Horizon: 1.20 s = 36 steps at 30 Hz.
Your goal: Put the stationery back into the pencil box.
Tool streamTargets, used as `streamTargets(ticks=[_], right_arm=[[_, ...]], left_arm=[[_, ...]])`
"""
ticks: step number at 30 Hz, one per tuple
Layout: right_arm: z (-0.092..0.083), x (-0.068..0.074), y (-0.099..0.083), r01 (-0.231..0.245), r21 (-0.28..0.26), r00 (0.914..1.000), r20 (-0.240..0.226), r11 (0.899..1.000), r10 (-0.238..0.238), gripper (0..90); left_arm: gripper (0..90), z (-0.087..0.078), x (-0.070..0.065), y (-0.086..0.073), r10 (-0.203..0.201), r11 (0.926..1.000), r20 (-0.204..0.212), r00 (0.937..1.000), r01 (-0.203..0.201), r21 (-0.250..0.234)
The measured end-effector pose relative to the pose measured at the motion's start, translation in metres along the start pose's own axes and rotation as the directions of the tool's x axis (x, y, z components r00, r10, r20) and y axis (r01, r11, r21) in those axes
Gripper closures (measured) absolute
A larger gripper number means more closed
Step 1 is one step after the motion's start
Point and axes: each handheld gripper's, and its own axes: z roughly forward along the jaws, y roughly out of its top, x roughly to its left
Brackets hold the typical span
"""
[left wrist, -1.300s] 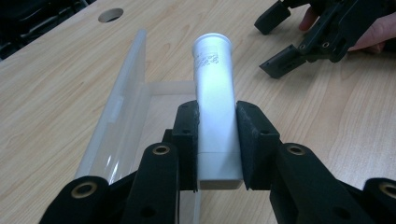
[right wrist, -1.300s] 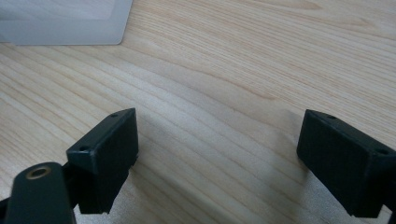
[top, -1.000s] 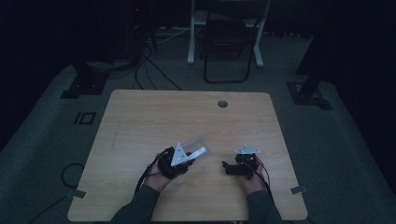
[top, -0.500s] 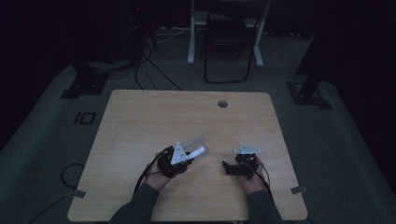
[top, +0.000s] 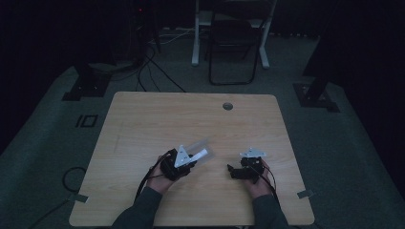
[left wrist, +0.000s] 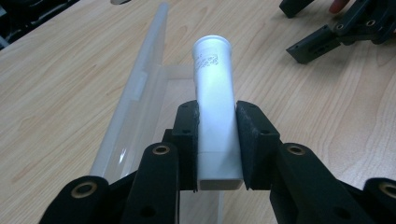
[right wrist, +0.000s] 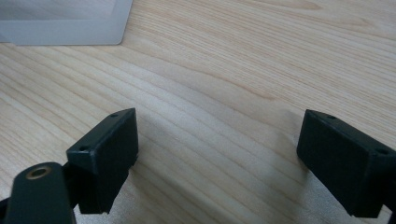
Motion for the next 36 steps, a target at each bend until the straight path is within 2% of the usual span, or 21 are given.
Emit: streamTargets(ticks=[22,29,31,36], right_arm=[[0.0,0.0,0.0,0.0,0.0,1.0,0.0,1.0,0.0,12.4],[0.0,0.0,0.0,0.0,0.0,1.0,0.0,1.0,0.0,12.4],[0.0,0.0,0.0,0.0,0.0,1.0,0.0,1.0,0.0,12.4],[0.0,0.0,0.0,0.005,0.0,1.0,-0.002,1.0,-0.005,12.4]], left_arm=[[70.9,0.009,0.005,-0.006,0.007,0.9993,-0.043,0.9991,-0.005,0.038],[70.6,0.013,0.004,-0.009,0.028,0.9974,-0.072,0.997,-0.023,0.068],[70.0,0.014,0.003,-0.01,0.033,0.9965,-0.081,0.9962,-0.027,0.079],[63.6,0.01,0.002,-0.009,0.03,0.9978,-0.087,0.9958,-0.024,0.062]])
